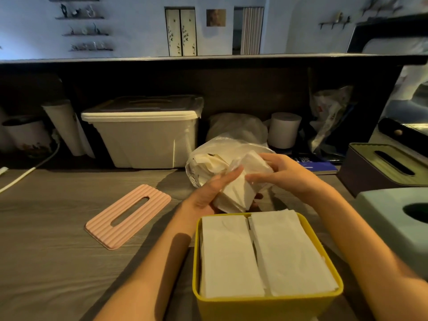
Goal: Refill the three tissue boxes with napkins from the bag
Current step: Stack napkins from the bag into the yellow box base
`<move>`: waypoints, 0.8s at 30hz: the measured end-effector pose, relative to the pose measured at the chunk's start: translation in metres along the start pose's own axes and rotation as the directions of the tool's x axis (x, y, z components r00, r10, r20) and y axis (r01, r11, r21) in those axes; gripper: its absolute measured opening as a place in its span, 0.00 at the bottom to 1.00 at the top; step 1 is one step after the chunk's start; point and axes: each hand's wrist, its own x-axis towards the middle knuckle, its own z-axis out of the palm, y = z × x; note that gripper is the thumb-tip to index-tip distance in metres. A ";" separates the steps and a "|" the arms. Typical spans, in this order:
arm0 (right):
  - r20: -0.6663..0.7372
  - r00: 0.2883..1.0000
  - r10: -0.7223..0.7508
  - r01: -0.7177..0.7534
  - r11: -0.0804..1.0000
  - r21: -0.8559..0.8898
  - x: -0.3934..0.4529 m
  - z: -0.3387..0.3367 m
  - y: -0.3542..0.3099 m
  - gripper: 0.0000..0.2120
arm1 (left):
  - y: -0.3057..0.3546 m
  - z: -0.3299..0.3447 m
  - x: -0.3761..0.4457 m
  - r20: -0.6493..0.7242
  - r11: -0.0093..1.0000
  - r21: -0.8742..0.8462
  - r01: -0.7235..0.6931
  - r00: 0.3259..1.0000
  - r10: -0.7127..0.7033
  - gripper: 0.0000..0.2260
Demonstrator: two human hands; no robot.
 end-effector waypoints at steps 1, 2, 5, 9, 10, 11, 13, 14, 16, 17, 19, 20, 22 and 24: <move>-0.050 0.999 0.011 -0.009 0.998 0.057 -0.003 0.001 0.004 0.20 | -0.002 -0.006 0.004 -0.015 0.994 0.096 -0.054 0.998 0.056 0.33; -0.095 0.995 0.032 -0.021 0.993 0.114 -0.007 0.003 0.009 0.19 | -0.004 -0.010 0.007 -0.039 0.977 0.180 -0.117 0.991 0.126 0.33; -0.200 0.977 0.073 -0.019 0.966 0.257 -0.018 0.014 0.022 0.19 | -0.008 -0.011 0.013 -0.141 0.910 0.299 -0.287 0.930 0.339 0.24; -0.260 0.964 0.054 0.022 0.958 0.285 -0.024 0.029 0.039 0.22 | -0.017 -0.007 0.016 -0.121 0.805 0.478 -0.350 0.882 0.455 0.22; -0.265 0.963 0.050 0.033 0.953 0.300 -0.024 0.032 0.042 0.22 | -0.019 -0.008 0.016 -0.115 0.806 0.482 -0.343 0.887 0.447 0.22; -0.275 0.960 0.045 0.045 0.949 0.312 -0.024 0.034 0.044 0.23 | -0.021 -0.008 0.017 -0.102 0.810 0.478 -0.341 0.894 0.437 0.22; -0.303 0.952 0.047 0.059 0.941 0.333 -0.024 0.038 0.047 0.26 | -0.025 -0.005 0.017 -0.086 0.820 0.459 -0.342 0.901 0.424 0.23; -0.312 0.949 0.046 0.071 0.934 0.351 -0.024 0.040 0.047 0.28 | -0.027 -0.003 0.017 -0.090 0.826 0.443 -0.348 0.900 0.427 0.22; -0.289 0.957 0.003 0.104 0.930 0.353 -0.026 0.046 0.045 0.30 | -0.029 0.005 0.017 -0.126 0.849 0.385 -0.361 0.891 0.436 0.20; -0.280 0.960 -0.027 0.120 0.939 0.321 -0.026 0.050 0.045 0.32 | -0.030 0.010 0.017 -0.151 0.860 0.356 -0.365 0.886 0.438 0.18; -0.301 0.952 -0.059 0.148 0.948 0.283 -0.024 0.055 0.045 0.33 | -0.032 0.017 0.017 -0.204 0.863 0.351 -0.364 0.870 0.449 0.15; -0.315 0.947 -0.059 0.156 0.944 0.291 -0.023 0.056 0.045 0.33 | -0.033 0.020 0.018 -0.226 0.858 0.360 -0.366 0.858 0.461 0.15; -0.310 0.948 -0.075 0.173 0.938 0.302 -0.023 0.056 0.044 0.34 | -0.034 0.023 0.019 -0.261 0.846 0.372 -0.381 0.832 0.489 0.13; -0.310 0.944 -0.110 0.201 0.939 0.279 -0.023 0.056 0.045 0.36 | -0.032 0.024 0.020 -0.282 0.832 0.391 -0.394 0.809 0.516 0.11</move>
